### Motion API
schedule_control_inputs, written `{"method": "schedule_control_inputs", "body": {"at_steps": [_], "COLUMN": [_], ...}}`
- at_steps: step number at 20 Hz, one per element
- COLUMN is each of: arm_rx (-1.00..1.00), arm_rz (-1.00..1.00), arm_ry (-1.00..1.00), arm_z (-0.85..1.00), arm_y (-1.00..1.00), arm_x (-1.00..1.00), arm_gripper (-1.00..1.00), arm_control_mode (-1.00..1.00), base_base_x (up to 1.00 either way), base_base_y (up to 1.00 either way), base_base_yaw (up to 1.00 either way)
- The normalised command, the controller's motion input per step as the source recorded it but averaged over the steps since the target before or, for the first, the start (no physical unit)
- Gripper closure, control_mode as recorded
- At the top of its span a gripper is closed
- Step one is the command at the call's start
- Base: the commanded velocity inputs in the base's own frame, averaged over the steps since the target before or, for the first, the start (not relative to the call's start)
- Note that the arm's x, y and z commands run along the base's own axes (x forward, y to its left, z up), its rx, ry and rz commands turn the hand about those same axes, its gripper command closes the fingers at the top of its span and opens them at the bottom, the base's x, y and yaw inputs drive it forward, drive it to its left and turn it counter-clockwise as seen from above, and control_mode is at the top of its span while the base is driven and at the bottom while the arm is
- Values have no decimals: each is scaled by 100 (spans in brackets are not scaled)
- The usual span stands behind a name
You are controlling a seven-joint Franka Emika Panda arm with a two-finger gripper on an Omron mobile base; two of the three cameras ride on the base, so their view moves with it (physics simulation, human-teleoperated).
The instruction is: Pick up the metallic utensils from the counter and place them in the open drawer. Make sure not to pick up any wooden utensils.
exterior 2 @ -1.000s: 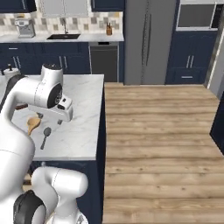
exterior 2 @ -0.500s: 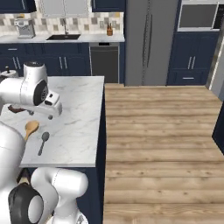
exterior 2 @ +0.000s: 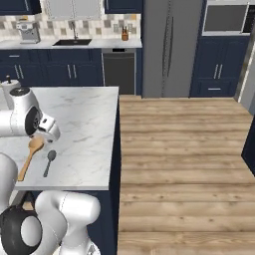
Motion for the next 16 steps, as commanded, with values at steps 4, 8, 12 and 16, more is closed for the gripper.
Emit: {"method": "schedule_control_inputs", "body": {"at_steps": [4,8,12,16], "arm_rx": [0,0,0,0], "arm_rz": [-12,-1,0,4], "arm_ry": [3,13,20,16], "arm_z": [-36,-32,-31,-44], "arm_y": [-1,0,0,12], "arm_x": [11,-19,-34,-4], "arm_gripper": [-100,-100,-100,-100], "arm_control_mode": [-100,-100,-100,-100], "base_base_x": [0,0,0,0], "base_base_y": [0,0,0,0], "base_base_yaw": [0,0,0,0]}}
